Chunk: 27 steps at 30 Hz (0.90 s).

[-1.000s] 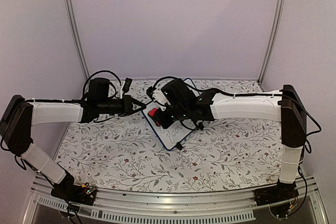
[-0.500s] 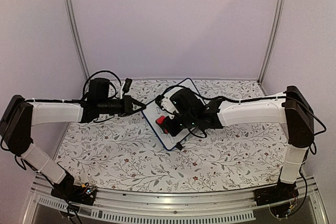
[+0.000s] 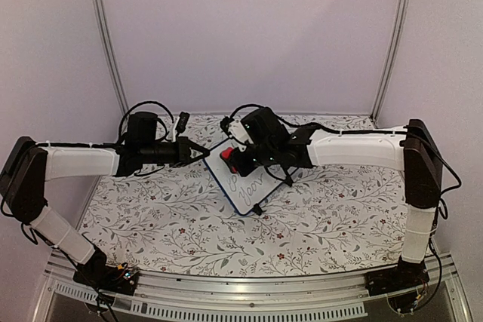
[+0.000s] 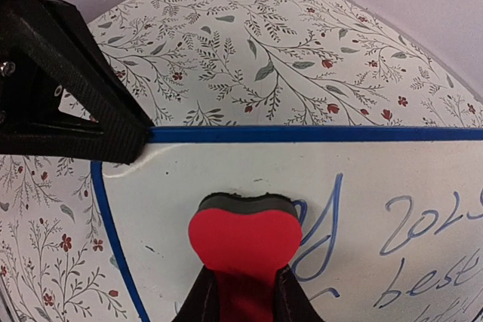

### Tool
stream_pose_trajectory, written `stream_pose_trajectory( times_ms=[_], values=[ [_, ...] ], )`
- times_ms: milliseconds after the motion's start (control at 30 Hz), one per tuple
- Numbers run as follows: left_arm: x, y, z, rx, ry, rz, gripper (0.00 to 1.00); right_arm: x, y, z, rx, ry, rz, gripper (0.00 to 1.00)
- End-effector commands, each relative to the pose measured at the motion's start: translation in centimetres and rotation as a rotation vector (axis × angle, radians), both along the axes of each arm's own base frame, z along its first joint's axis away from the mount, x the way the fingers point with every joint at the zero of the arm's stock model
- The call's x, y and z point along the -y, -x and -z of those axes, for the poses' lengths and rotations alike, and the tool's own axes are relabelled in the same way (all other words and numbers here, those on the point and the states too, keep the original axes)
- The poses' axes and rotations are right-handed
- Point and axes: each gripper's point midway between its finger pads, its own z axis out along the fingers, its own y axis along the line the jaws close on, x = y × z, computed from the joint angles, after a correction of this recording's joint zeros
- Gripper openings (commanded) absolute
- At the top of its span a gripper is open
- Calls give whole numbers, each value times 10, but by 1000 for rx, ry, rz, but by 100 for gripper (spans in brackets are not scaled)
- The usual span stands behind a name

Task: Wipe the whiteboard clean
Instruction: Erase the whiteboard at the center of the board.

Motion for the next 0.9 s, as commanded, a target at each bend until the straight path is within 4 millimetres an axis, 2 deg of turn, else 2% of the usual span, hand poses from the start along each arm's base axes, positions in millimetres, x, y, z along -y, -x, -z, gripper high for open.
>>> stream_pose_trajectory(
  times_ms=[0, 233, 333, 467, 600, 867],
  values=[
    [3, 3, 2, -22, 3, 9, 0, 7, -17, 20, -4, 49, 35, 8],
    [4, 3, 2, -23, 4, 10, 0, 28, 4, 57, -79, 89, 26, 6],
    [4, 3, 1, -21, 6, 13, 0, 38, 11, 64, -91, 97, 35, 6],
    [4, 2, 1, -21, 5, 12, 0, 44, 14, 61, -91, 84, 46, 6],
    [4, 3, 2, -21, 4, 11, 0, 41, 10, 51, -71, 67, 55, 6],
    [3, 2, 1, -19, 3, 8, 1, 17, -18, 22, -15, 29, 55, 6]
  ],
)
